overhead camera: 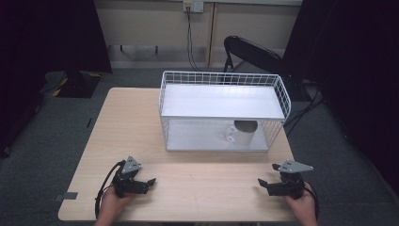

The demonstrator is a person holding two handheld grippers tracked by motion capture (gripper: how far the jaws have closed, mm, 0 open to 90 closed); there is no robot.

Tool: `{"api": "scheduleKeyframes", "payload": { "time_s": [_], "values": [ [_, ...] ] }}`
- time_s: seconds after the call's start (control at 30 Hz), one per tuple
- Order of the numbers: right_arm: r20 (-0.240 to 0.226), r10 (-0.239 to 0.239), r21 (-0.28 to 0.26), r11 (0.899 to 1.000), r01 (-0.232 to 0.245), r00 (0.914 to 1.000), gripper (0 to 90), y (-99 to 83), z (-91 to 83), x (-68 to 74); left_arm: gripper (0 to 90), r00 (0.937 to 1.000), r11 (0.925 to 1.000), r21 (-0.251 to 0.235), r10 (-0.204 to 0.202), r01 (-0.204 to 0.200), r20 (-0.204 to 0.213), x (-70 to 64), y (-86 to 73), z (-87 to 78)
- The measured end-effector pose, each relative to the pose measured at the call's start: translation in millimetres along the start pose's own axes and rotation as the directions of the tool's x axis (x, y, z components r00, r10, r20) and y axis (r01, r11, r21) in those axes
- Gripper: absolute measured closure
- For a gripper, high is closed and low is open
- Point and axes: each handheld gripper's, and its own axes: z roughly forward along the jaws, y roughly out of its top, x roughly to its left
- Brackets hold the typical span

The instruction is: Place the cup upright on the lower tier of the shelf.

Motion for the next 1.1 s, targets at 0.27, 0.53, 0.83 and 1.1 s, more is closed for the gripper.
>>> {"api": "scheduleKeyframes", "payload": {
  "time_s": [0.27,0.53,0.83,1.1],
  "values": [
    [0.002,-0.012,0.014,1.0,0.012,0.9999,12.9,-4.0,-1.4,-1.1,14.4,1.0,1.0,0.0,0.0,0.0,0.0,0.0,0.0,0.0],
    [0.003,-0.029,0.029,0.999,0.029,0.9996,12.9,-9.2,-1.5,-3.0,14.5,1.0,1.0,0.0,0.0,0.0,0.0,0.0,0.0,0.0],
    [0.003,-0.053,0.057,0.997,0.053,0.9986,12.8,-13.6,1.4,-3.5,14.5,1.0,1.0,0.0,0.0,0.0,0.0,0.0,0.0,0.0],
    [-0.004,-0.035,0.054,0.998,0.035,0.9994,12.6,-17.1,1.3,-6.8,14.5,1.0,1.0,-0.001,0.0,0.0,-0.001,0.0,0.0,0.1]
  ]
}}
